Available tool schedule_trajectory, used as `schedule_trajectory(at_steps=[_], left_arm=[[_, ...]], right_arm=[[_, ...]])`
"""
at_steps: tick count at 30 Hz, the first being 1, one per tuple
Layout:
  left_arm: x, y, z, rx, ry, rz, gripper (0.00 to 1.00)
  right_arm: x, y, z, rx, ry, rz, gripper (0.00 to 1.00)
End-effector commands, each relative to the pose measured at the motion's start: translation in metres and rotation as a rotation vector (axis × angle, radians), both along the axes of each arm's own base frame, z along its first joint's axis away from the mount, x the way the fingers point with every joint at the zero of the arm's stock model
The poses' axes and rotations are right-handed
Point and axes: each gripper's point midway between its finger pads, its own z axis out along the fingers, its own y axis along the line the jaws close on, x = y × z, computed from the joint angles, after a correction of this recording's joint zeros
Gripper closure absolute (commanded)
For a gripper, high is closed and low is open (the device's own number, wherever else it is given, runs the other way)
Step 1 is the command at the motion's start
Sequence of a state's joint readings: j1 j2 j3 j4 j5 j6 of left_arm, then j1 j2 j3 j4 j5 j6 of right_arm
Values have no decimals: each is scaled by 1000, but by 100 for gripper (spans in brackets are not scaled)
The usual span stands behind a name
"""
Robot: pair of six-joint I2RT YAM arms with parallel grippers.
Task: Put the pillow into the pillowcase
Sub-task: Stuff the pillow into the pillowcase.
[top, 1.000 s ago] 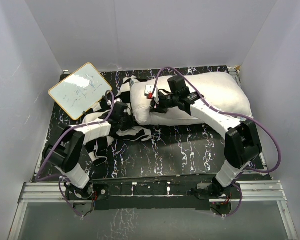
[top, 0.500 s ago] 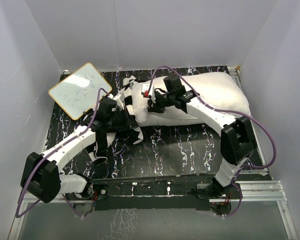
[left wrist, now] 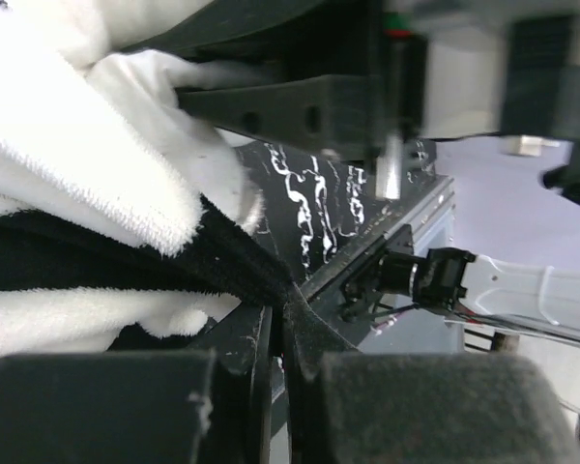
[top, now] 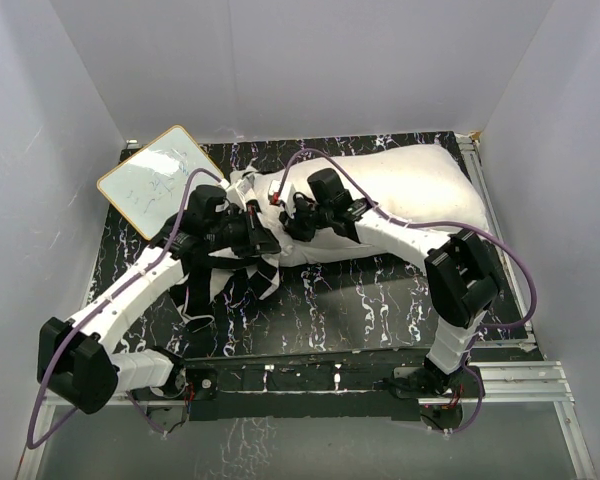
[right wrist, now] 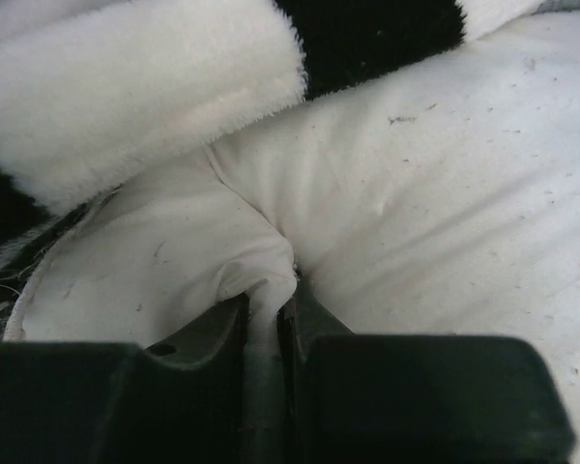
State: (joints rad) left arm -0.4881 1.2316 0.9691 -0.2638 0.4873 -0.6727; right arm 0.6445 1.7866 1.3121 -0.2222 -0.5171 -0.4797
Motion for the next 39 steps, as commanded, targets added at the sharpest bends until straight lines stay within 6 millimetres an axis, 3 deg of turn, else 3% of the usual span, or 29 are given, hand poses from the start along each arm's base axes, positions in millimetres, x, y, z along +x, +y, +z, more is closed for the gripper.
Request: schedule_trajectory(at_steps=[1,6,12,16,18,20,25,27,29,30,32,35,37,39], left_arm=[[-48,-25,87,-266,-34,-207,99],[-60,-27,97,-342,-19,-234,99],[-80,-17,38,-285,141,-212,99],[-87,-15,31,-335,163,-186,97],[-86,-15,31,-338,161,-180,94],[-85,-17,29,-347,175,-180,93],[-81,-20,30,-374,201,-158,93],[-76,-23,53,-443,173,-138,93],[-72,-22,71,-475,129,-111,92],[-70,-20,70,-452,123,-91,90],[-69,-13,48,-358,144,-50,81],[-79,-7,-3,-283,263,-28,71],[-87,-5,-21,-279,313,-26,64],[-87,2,-23,-234,277,-16,56]], right_arm=[[-7,4,-20,20,58,-46,92],[-9,11,-1,103,119,-48,92],[-14,8,48,316,262,14,92],[-28,5,95,428,256,61,92],[-34,8,104,460,283,70,92],[-35,15,95,451,301,39,92],[-24,14,29,389,332,-165,92],[-36,16,13,373,332,-172,92],[-54,21,12,406,371,-127,92],[-64,23,15,432,402,-91,92],[-80,25,18,454,447,-14,92],[-103,24,28,466,481,153,90],[-114,19,36,452,455,258,85],[-123,9,37,388,379,379,74]])
